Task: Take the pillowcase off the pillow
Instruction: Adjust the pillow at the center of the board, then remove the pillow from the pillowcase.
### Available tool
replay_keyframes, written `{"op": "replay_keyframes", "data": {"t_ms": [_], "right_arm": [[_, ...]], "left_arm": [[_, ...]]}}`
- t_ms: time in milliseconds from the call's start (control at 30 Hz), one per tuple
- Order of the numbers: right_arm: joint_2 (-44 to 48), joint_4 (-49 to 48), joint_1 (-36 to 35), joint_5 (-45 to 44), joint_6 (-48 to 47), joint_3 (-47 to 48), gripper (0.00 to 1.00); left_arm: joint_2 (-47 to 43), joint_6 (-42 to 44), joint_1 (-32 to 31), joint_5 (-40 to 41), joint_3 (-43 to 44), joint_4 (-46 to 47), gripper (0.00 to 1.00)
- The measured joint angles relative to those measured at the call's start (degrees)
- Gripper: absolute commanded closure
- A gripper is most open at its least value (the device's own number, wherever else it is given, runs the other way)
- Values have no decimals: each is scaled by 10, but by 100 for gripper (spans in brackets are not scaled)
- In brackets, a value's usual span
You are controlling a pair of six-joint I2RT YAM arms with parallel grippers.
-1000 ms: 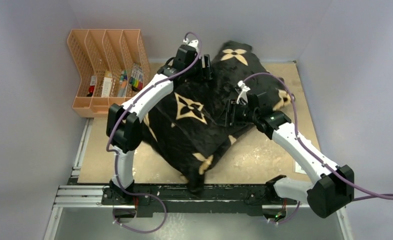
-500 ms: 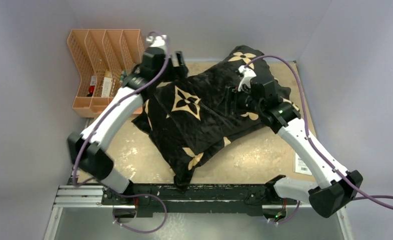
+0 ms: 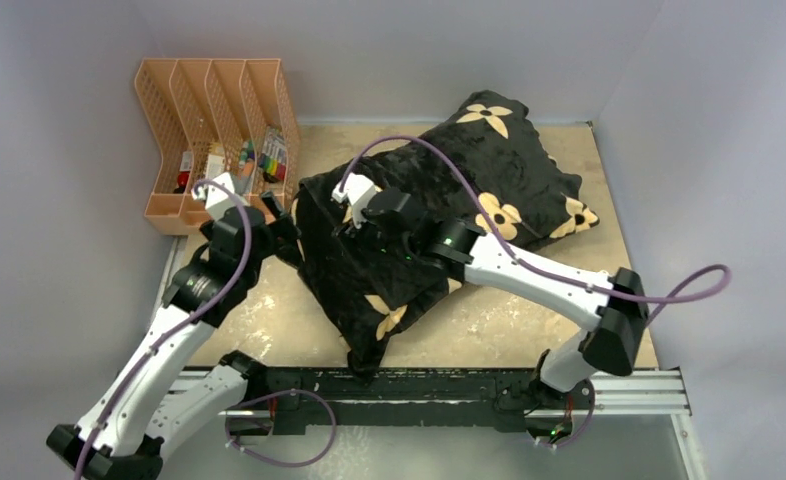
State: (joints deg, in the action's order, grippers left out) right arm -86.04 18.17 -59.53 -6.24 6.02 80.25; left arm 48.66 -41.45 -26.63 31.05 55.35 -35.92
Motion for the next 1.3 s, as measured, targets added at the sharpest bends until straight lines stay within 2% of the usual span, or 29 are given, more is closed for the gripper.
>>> {"op": "replay_keyframes", "data": {"t_ms": [67,167,233,267,400,500,767,867,1000,1100,1133,1200,1300], "right_arm": [[-33,-4,-2,-19,-10,10,38],[-77,0,-2,-50,-11,22,58],[-105,15,-2,-87,1,41,86],[-117,26,-2,-106,12,54,95],[-126,47,-4,-143,43,79,100],[-108,45,-5,-159,60,75,97],[13,0,8,-203,122,-21,94],[21,9,31,-197,149,-21,97],[26,9,54,-161,175,-46,99],[41,3,61,-137,191,-76,98],[48,0,62,-131,195,-85,98],[59,-5,63,-118,200,-97,98],[71,-4,65,-110,200,-105,98]], "left_arm": [[-36,-12,0,14,-17,-30,8],[-58,-25,0,25,-18,-48,9],[-64,-28,0,24,-18,-57,10],[-64,-30,0,22,-18,-60,10],[-57,-28,0,6,-18,-65,9],[-47,-17,0,-28,-18,-64,8],[17,17,0,-180,1,-29,9],[39,9,0,-255,-5,15,9],[55,-31,0,-356,-70,126,9],[82,-55,-3,-394,-105,181,7],[95,-58,-8,-396,-107,191,16],[116,-57,-27,-382,-104,201,45],[156,-44,-71,-318,-80,182,85]]}}
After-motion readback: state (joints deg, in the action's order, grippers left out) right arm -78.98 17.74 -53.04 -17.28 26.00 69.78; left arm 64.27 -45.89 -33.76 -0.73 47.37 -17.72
